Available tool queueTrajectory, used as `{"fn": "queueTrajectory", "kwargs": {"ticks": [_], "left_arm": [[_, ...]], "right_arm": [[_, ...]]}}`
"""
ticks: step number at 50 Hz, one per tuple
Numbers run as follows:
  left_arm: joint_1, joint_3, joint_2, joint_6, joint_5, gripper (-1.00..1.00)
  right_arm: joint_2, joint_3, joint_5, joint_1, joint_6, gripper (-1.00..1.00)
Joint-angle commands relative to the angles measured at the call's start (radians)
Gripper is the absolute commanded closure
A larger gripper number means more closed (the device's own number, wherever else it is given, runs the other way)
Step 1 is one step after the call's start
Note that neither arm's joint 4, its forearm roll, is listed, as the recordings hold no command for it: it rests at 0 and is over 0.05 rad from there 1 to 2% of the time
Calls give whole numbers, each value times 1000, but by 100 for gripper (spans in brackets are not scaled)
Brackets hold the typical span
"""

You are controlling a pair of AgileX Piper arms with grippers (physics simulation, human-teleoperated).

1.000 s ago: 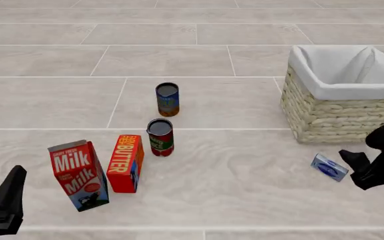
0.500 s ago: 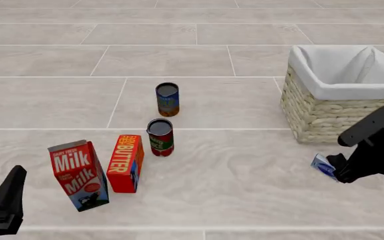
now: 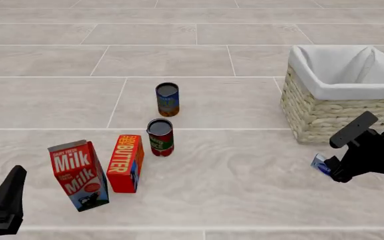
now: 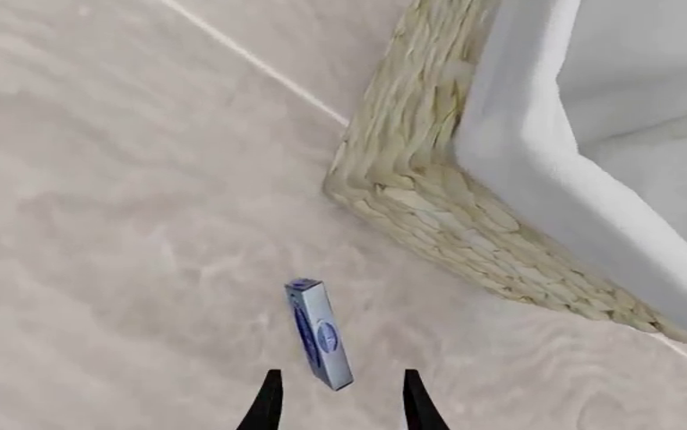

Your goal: Pick the cream cheese and place it in the basket.

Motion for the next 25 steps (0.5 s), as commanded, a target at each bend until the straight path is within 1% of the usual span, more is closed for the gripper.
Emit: {"fn": "queueTrajectory", "kwargs": {"ticks": [1,7,14,19,23,25], "left_arm": [[0,0,0,0,0,-100],[0,0,0,0,0,-100],[0,0,0,0,0,-100],[0,0,0,0,0,-100],[0,0,0,0,0,-100],[0,0,0,0,0,-100]], "right_arm": [[83,-33,-19,-23,-12,-100],[127,-34,-44,-21,-7,-100],[187,-39,-60,-4,17,-100],[233,-53,-79,-11,30,-100],[260,-51,-98,-16,26,-100],[270,-52,-102,-12,35,-100]]}}
